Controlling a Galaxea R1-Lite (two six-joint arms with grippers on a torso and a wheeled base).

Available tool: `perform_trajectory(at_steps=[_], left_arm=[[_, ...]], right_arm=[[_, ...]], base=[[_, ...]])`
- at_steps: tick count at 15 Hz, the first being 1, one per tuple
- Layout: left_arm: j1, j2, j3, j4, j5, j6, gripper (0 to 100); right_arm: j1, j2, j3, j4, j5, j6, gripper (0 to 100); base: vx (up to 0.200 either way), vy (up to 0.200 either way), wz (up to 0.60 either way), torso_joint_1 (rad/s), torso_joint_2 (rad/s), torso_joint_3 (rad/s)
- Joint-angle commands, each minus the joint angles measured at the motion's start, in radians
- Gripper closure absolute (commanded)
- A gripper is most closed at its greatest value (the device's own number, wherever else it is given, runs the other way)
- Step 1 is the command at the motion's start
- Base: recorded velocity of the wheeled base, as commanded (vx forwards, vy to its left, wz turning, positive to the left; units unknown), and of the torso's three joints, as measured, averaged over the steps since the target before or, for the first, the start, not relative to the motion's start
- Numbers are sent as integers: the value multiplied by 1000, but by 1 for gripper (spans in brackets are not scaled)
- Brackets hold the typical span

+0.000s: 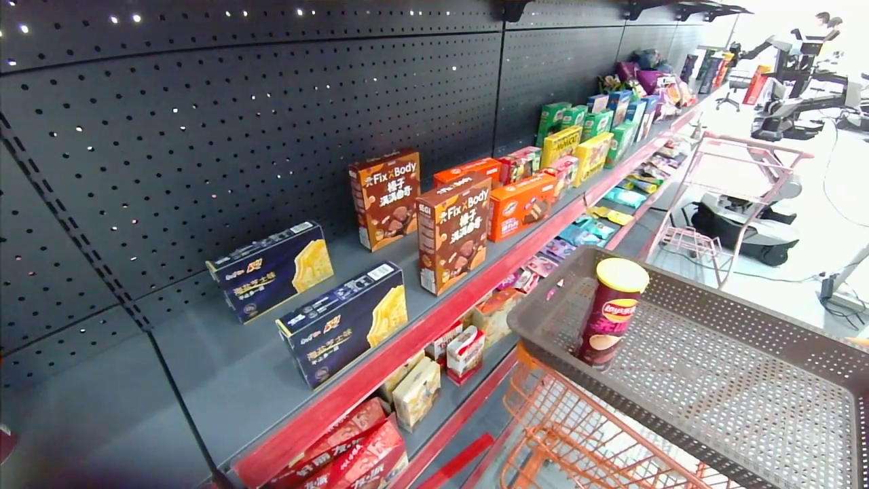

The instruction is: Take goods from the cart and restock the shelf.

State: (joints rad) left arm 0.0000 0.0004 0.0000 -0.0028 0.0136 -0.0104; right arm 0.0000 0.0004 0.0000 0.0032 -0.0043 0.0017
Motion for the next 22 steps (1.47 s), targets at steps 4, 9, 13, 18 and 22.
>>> perform_trajectory(at_steps=[4,9,13,18,22], left_arm=[[0,1,0,0,0,-2,0],[0,1,0,0,0,0,0],[0,1,0,0,0,0,0],[0,1,0,0,0,0,0],[0,1,0,0,0,0,0]], right_arm=[[0,0,0,0,-2,0,0],[0,0,0,0,0,0,0],[0,0,0,0,0,0,0],[0,0,0,3,0,-2,0],[2,3,0,4,1,-2,0]], base=[[0,0,0,72,-153,-87],[0,0,-360,44,-102,-64],[0,0,0,0,0,0],[0,0,0,0,0,0],[0,0,150,1,3,1]])
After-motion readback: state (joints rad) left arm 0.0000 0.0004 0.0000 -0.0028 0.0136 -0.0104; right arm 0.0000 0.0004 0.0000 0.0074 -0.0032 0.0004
